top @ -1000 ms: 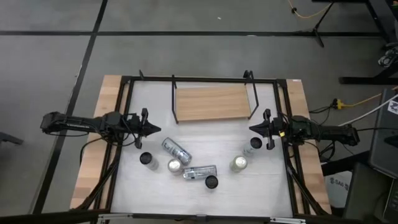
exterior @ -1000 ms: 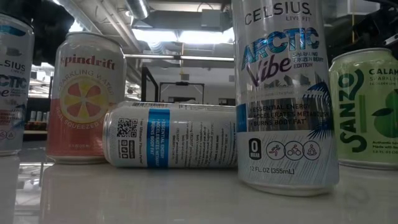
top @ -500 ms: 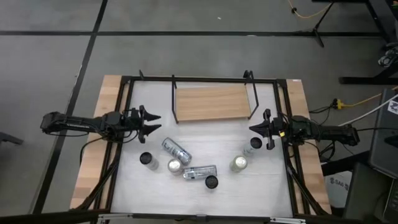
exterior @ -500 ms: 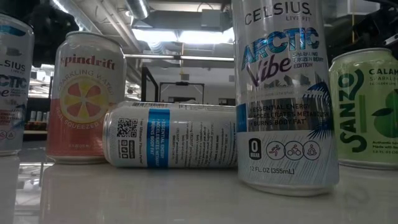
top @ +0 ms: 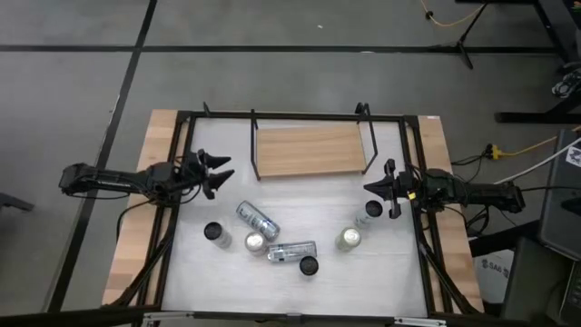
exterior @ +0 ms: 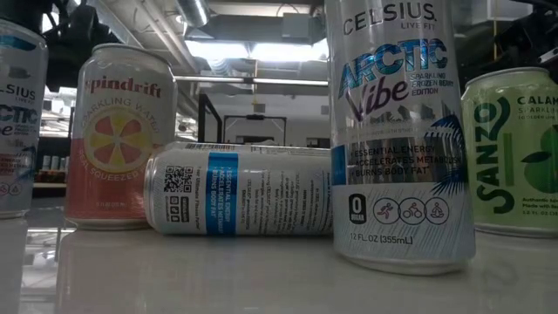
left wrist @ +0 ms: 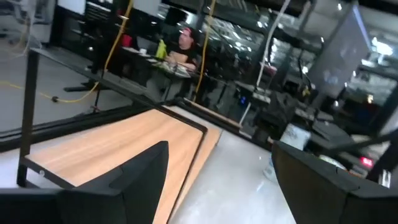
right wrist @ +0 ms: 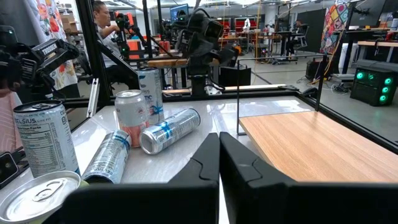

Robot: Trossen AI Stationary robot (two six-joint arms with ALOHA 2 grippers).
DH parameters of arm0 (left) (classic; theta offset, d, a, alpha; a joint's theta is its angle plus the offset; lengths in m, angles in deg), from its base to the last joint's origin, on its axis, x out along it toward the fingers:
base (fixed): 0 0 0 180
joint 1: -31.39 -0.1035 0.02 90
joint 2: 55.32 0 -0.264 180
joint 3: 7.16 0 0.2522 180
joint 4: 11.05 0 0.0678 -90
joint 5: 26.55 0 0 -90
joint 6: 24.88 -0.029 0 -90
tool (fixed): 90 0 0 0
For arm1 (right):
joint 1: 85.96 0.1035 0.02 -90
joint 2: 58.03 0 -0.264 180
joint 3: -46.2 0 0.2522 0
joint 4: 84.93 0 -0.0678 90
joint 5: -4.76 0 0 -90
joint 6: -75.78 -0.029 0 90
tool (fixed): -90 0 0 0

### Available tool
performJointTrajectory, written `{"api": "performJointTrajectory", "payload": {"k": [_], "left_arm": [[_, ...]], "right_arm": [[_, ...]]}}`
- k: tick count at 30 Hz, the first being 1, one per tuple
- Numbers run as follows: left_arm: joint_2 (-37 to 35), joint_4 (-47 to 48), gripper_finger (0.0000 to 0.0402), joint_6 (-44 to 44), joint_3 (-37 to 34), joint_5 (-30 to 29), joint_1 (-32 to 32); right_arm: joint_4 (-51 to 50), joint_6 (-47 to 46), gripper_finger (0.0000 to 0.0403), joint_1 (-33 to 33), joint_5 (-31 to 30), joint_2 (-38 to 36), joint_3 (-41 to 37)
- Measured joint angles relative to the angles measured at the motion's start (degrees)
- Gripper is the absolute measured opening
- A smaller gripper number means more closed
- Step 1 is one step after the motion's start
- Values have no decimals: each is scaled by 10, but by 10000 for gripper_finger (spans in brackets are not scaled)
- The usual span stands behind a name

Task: Place canned beverage on shelf
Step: Put the white-blue soda can on the shelf

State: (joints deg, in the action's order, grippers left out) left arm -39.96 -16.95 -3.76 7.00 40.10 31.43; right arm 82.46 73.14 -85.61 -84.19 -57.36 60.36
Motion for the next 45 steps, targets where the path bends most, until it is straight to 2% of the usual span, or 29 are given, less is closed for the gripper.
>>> {"api": "performJointTrajectory", "payload": {"k": [8,12,19,22,24,27,29,36,45], "left_arm": [[0,-7,283,10,0,5,0],[0,-9,287,10,0,40,0],[0,-8,340,14,21,92,0],[0,-8,355,34,51,111,0],[0,5,359,34,79,146,0],[4,68,359,10,132,209,0],[15,123,357,10,170,225,0],[99,324,356,12,307,233,20],[248,558,355,10,467,233,101]], "right_arm": [[0,0,0,0,0,0,0],[0,0,0,0,0,0,0],[0,0,0,0,0,0,0],[0,0,0,0,0,0,0],[0,0,0,0,0,0,0],[0,0,0,0,0,0,0],[0,0,0,0,0,0,0],[0,0,0,0,0,0,0],[0,0,0,0,0,0,0]]}}
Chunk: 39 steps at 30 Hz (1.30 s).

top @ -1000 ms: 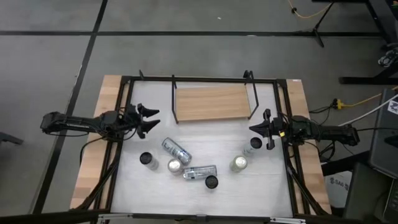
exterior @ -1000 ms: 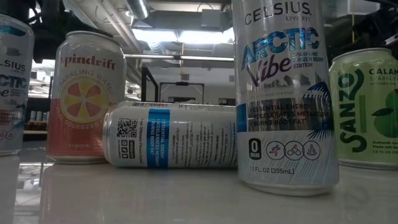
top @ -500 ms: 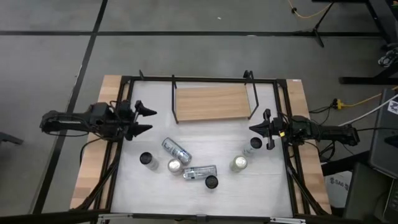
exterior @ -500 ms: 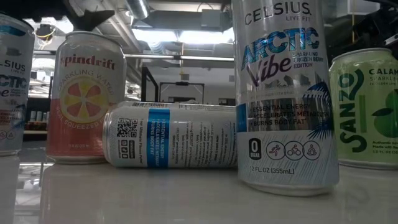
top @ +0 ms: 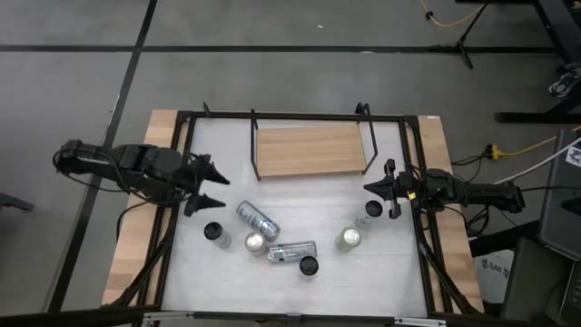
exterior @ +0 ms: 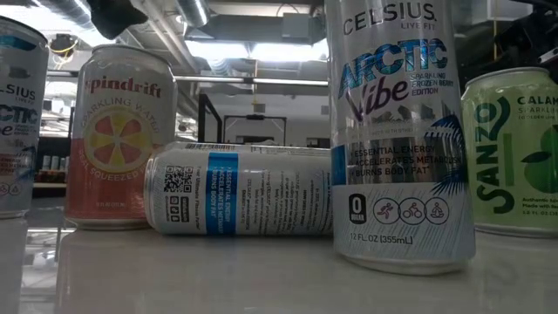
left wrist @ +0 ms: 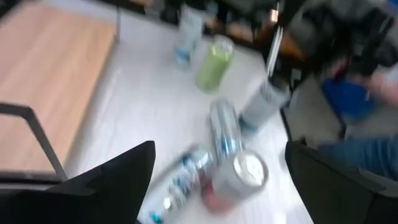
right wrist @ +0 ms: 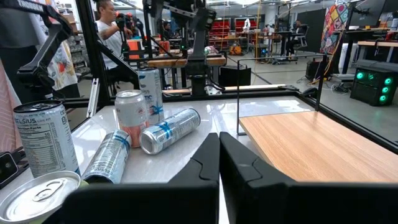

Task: Place canned beverage on shelf
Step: Put the white-blue soda can on the shelf

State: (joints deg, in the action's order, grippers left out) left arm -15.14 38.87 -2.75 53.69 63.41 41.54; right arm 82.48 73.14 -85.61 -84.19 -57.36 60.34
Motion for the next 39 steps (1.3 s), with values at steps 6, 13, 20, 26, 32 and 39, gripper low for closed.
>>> {"api": "performJointTrajectory", "payload": {"k": [6,13,20,26,32,39], "left_arm": [[70,106,355,-2,63,-7,62],[120,174,355,8,105,-31,121],[154,205,355,44,111,-54,180],[186,205,355,54,111,-67,217],[207,220,355,72,111,-69,238],[226,223,355,78,111,-80,254]], "right_arm": [[0,0,0,0,0,0,0],[0,0,0,0,0,0,0],[0,0,0,0,0,0,0],[0,0,0,0,0,0,0],[0,0,0,0,0,0,0],[0,0,0,0,0,0,0]]}}
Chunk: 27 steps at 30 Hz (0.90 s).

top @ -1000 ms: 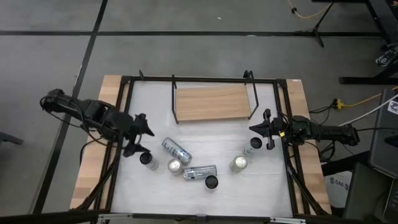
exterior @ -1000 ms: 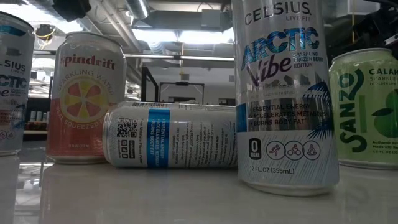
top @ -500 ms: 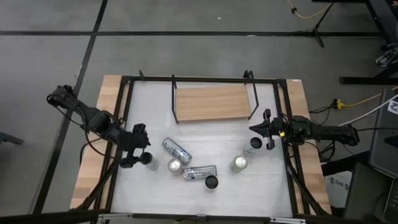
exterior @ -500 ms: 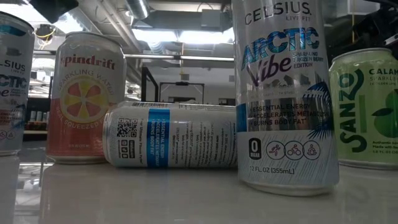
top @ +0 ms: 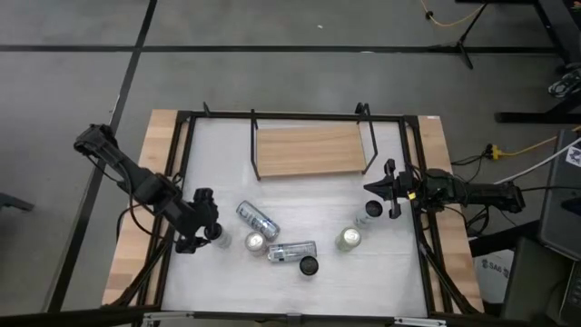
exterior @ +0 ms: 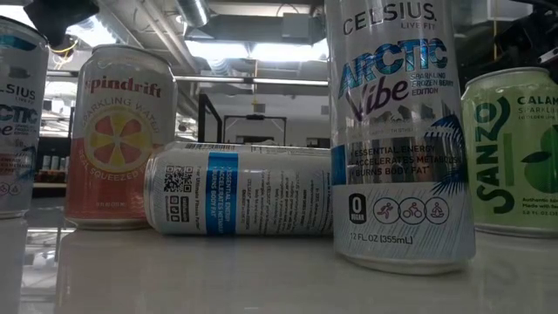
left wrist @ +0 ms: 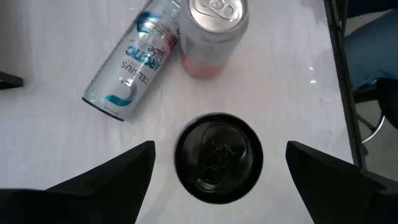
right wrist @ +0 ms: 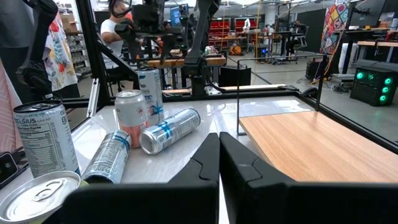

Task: Place canned beverage on shelf
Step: Put the white-blue soda can on the shelf

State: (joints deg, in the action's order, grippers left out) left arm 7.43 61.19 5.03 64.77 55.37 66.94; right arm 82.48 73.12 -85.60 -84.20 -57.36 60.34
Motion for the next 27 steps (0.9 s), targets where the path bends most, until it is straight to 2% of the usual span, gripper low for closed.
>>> {"api": "performJointTrajectory", "payload": {"k": [17,27], "left_arm": [[71,0,355,0,0,-4,8],[77,0,355,0,0,-4,8]], "right_arm": [[0,0,0,0,0,0,0],[0,0,0,0,0,0,0]]}}
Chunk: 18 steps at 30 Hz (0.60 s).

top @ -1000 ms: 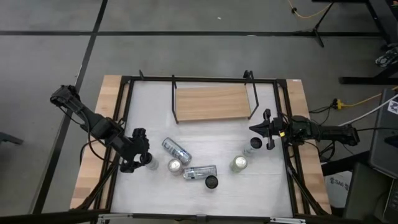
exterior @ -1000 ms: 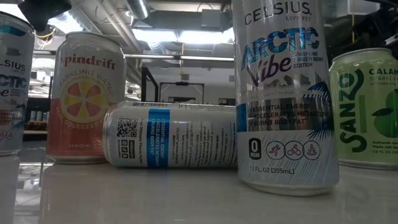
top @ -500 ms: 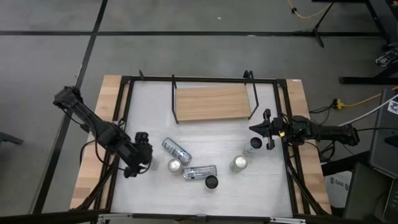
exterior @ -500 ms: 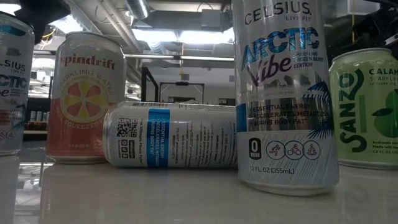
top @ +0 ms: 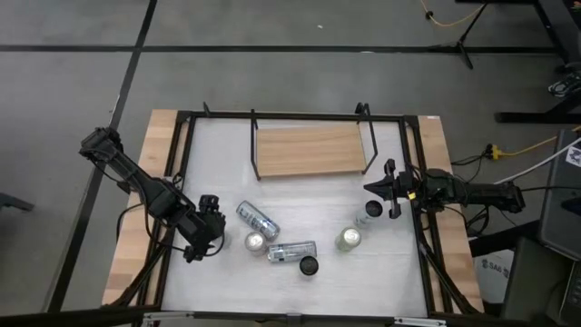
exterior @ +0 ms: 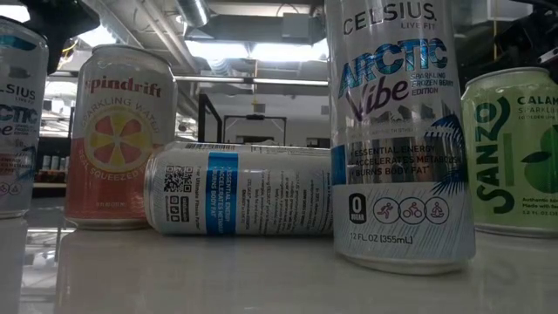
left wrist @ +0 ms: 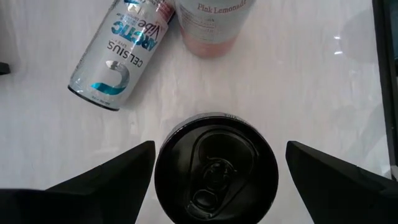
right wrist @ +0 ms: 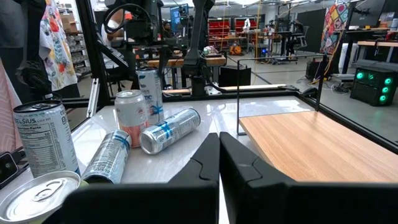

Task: Place canned beverage on shelf
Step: Put the white-blue soda can on the shelf

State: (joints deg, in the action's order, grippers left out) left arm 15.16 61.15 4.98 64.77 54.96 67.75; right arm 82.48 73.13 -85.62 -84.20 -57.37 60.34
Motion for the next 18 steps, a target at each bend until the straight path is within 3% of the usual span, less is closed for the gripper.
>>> {"api": "performJointTrajectory", "payload": {"k": [18], "left_arm": [[6,0,355,-9,0,3,0]], "right_arm": [[0,0,0,0,0,0,0]]}}
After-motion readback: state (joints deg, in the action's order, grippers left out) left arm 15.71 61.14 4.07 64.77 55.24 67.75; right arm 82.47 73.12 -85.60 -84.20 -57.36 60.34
